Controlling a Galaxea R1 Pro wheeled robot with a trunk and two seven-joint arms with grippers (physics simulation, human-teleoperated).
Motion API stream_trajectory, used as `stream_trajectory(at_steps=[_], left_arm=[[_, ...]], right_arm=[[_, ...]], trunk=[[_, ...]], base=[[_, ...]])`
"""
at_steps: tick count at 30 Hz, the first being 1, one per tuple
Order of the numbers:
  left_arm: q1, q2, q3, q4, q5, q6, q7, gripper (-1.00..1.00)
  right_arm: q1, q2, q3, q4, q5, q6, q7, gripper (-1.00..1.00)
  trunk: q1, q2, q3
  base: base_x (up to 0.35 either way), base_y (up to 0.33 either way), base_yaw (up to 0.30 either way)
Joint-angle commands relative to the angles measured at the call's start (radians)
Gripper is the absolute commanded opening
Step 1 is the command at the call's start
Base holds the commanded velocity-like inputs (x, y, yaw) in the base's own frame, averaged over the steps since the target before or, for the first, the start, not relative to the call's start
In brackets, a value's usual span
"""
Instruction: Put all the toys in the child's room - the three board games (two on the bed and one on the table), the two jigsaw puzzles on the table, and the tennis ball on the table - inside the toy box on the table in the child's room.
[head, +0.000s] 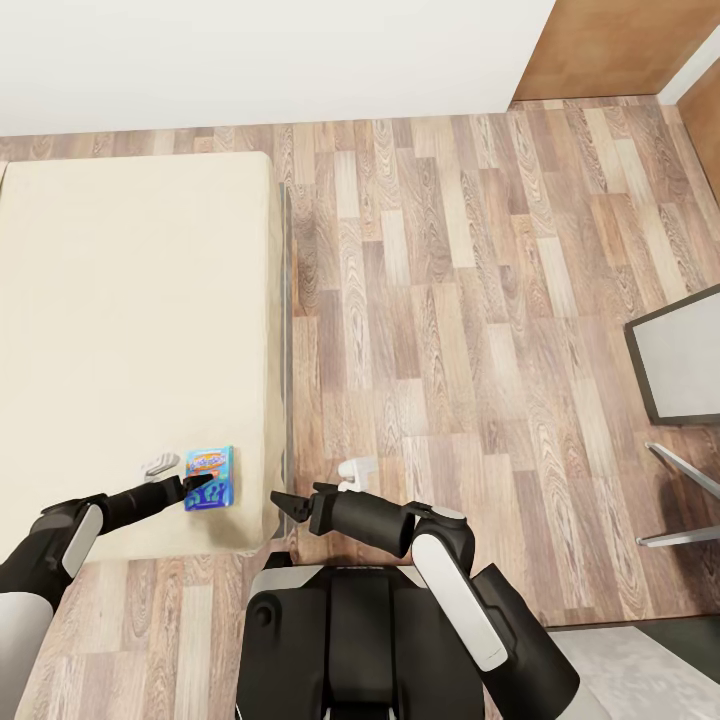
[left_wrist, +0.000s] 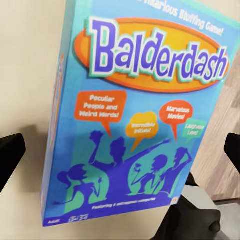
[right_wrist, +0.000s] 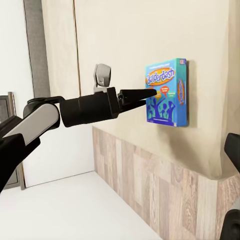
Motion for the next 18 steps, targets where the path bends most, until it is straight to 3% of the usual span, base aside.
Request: stream_trajectory(at_steps=[1, 18], left_arm=[[0.0, 0.0, 0.002, 0.0, 0.004, 0.007, -0.003, 1.0], [0.0, 0.001, 0.001, 0.0, 0.007, 0.008, -0.01, 1.0]], right_arm=[[0.0, 0.0, -0.001, 0.0, 0.001, 0.005, 0.003, 1.0], [0.0, 0.0, -0.001, -0.001, 0.001, 0.005, 0.003, 1.0]], trunk=[[0.001, -0.002, -0.001], [0.001, -0.002, -0.001]], base=[[0.0, 0.0, 0.0], [0.0, 0.0, 0.0]])
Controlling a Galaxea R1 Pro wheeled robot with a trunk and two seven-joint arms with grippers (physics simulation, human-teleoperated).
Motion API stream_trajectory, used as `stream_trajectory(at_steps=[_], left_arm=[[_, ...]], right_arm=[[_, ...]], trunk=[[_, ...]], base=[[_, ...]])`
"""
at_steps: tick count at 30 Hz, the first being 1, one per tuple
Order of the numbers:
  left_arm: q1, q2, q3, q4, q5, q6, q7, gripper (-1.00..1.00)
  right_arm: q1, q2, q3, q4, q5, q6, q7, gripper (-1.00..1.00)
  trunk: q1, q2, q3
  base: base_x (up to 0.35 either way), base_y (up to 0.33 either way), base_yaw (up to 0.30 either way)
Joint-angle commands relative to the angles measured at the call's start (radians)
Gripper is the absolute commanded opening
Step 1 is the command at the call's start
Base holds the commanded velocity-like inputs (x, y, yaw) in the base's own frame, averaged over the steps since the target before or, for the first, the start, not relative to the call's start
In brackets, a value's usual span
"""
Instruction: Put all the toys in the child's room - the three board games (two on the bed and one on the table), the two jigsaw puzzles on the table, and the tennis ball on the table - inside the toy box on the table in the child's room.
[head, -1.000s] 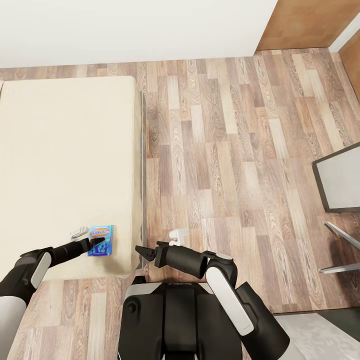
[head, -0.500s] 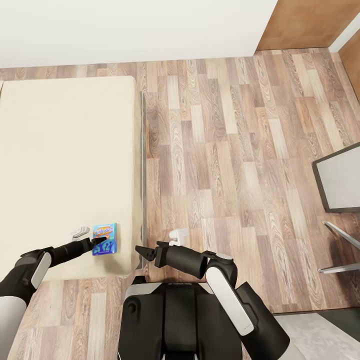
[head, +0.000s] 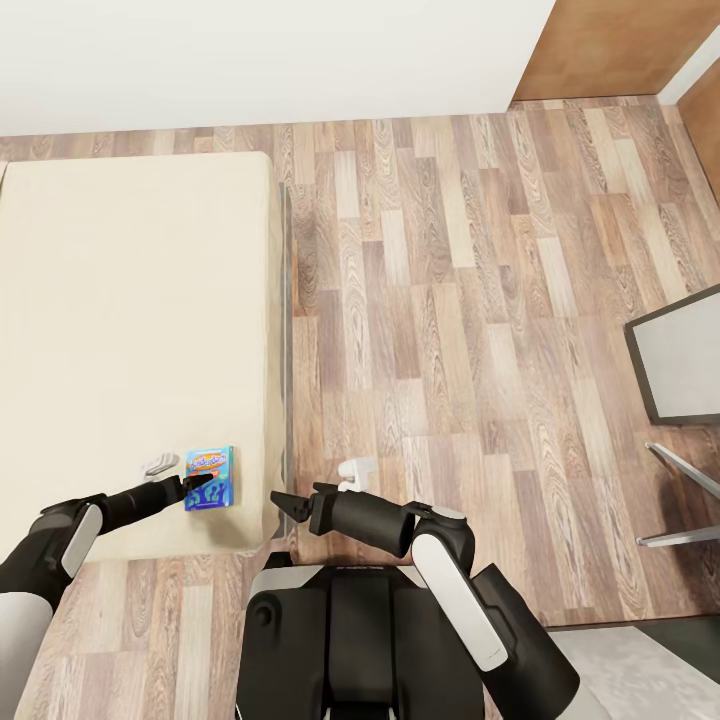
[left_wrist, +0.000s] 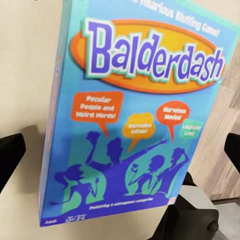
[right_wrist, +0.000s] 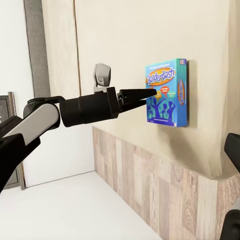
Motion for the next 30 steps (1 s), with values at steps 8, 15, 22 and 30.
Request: stream_trajectory(at_steps=[8, 15, 22, 30], left_arm=[[0.0, 0.0, 0.002, 0.0, 0.005, 0.006, -0.02, 1.0], [-0.001, 0.0, 0.002, 0.0, 0.005, 0.006, -0.035, 1.0], [0.0, 0.0, 0.004, -0.001, 0.007, 0.006, -0.044, 1.0], [0.0, -0.001, 0.004, 0.0, 0.004, 0.005, -0.075, 1.0]], right_arm=[[-0.001, 0.0, -0.001, -0.001, 0.001, 0.005, 0.003, 1.0], [0.0, 0.0, -0.001, -0.002, 0.001, 0.005, 0.004, 1.0], [0.0, 0.0, -0.001, -0.002, 0.001, 0.005, 0.004, 1.0], [0.0, 0.001, -0.001, -0.001, 0.001, 0.005, 0.003, 1.0]], trunk=[[0.001, -0.002, -0.001], [0.001, -0.002, -0.001], [0.001, -0.002, -0.001], [0.001, -0.002, -0.001]], base=[[0.0, 0.0, 0.0], [0.0, 0.0, 0.0], [0.0, 0.0, 0.0], [0.0, 0.0, 0.0]])
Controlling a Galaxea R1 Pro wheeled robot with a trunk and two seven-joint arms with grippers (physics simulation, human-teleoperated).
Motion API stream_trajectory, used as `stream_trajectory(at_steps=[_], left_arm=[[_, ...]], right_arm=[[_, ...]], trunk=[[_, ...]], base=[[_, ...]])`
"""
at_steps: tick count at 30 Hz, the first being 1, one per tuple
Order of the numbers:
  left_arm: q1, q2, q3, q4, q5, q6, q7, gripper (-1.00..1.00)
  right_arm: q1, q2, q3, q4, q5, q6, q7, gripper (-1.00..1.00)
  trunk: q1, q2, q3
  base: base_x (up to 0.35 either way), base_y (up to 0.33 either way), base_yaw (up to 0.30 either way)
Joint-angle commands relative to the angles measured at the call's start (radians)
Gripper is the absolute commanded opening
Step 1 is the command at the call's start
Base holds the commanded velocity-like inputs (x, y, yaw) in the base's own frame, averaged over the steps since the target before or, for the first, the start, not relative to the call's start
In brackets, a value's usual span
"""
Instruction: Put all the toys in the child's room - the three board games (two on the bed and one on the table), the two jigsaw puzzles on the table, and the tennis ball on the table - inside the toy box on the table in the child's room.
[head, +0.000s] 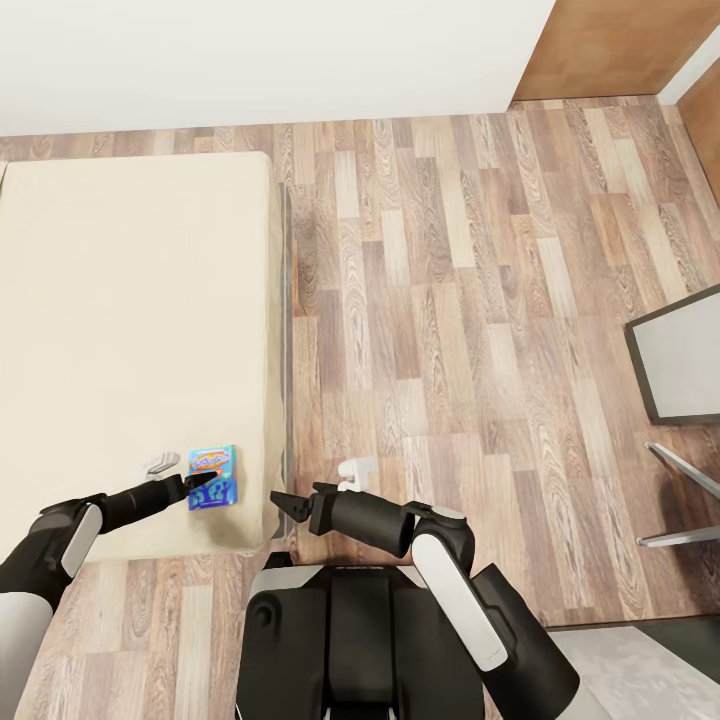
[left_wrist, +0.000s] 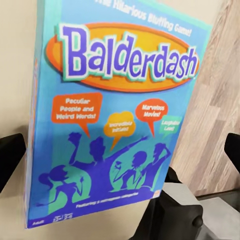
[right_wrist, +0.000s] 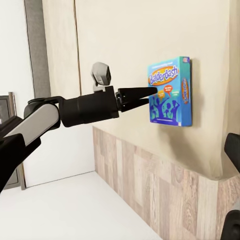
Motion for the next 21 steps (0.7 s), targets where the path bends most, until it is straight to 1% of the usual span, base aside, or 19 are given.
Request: stream_trajectory(at_steps=[1, 21], left_arm=[[-0.001, 0.0, 0.002, 0.0, 0.004, 0.007, -0.004, 1.0], [0.0, 0.0, 0.002, 0.001, 0.003, 0.005, -0.008, 1.0]], right_arm=[[0.0, 0.001, -0.001, 0.0, 0.001, 0.005, 0.002, 1.0], [0.0, 0.001, -0.001, -0.001, 0.001, 0.005, 0.003, 1.0]], trunk=[[0.001, -0.001, -0.001], [0.001, -0.001, -0.001]], base=[[0.0, 0.0, 0.0], [0.0, 0.0, 0.0]])
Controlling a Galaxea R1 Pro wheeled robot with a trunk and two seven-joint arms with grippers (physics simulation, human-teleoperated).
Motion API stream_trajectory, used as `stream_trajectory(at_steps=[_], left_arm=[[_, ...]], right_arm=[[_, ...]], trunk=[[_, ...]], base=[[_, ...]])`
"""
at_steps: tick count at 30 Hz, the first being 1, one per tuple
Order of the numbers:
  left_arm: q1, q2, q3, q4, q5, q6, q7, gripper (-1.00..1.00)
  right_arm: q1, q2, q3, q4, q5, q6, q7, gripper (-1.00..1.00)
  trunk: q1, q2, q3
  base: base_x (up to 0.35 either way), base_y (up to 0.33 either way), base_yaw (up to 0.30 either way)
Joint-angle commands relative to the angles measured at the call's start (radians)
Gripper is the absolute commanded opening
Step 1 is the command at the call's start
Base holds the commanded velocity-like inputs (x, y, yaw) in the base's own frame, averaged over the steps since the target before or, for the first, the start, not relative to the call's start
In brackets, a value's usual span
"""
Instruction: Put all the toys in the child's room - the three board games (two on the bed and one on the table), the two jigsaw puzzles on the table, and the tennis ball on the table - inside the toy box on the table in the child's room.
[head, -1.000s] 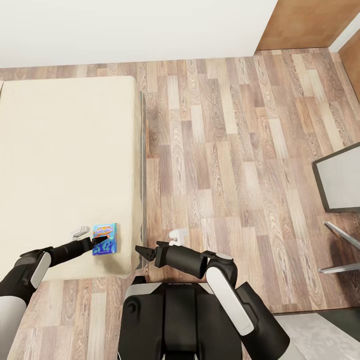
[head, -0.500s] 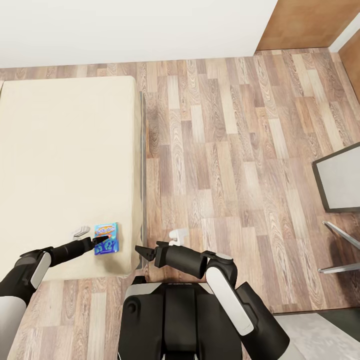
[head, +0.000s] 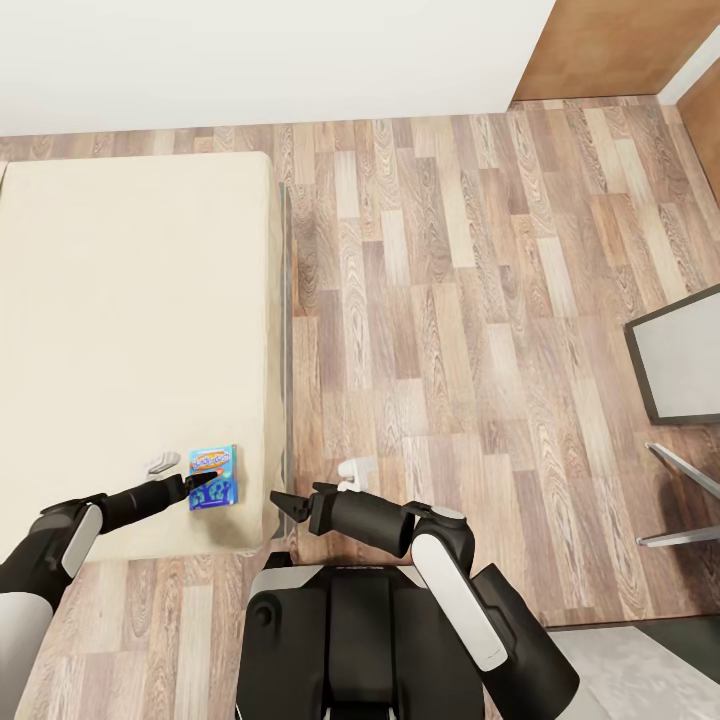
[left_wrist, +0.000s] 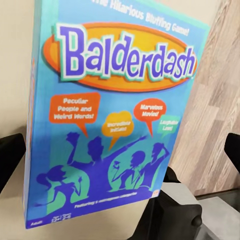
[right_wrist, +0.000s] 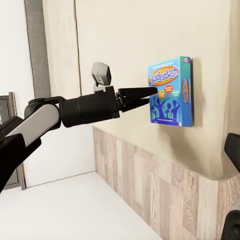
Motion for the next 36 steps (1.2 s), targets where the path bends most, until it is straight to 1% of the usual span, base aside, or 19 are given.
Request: stream_trajectory(at_steps=[1, 29, 36], left_arm=[[0.0, 0.0, 0.001, 0.0, 0.004, 0.007, -0.002, 1.0], [0.0, -0.003, 0.005, 0.001, 0.017, 0.004, -0.004, 1.0], [0.0, -0.003, 0.009, 0.001, 0.019, 0.004, -0.028, 1.0]], right_arm=[[0.0, 0.0, -0.001, 0.0, 0.001, 0.005, 0.003, 1.0], [0.0, 0.004, 0.0, 0.0, 0.001, 0.005, 0.002, 1.0], [0.0, 0.004, 0.0, 0.0, 0.001, 0.005, 0.002, 1.0]], trunk=[[0.001, -0.001, -0.001], [0.001, -0.001, -0.001], [0.001, -0.001, -0.001]], base=[[0.0, 0.0, 0.0], [0.0, 0.0, 0.0], [0.0, 0.0, 0.0]])
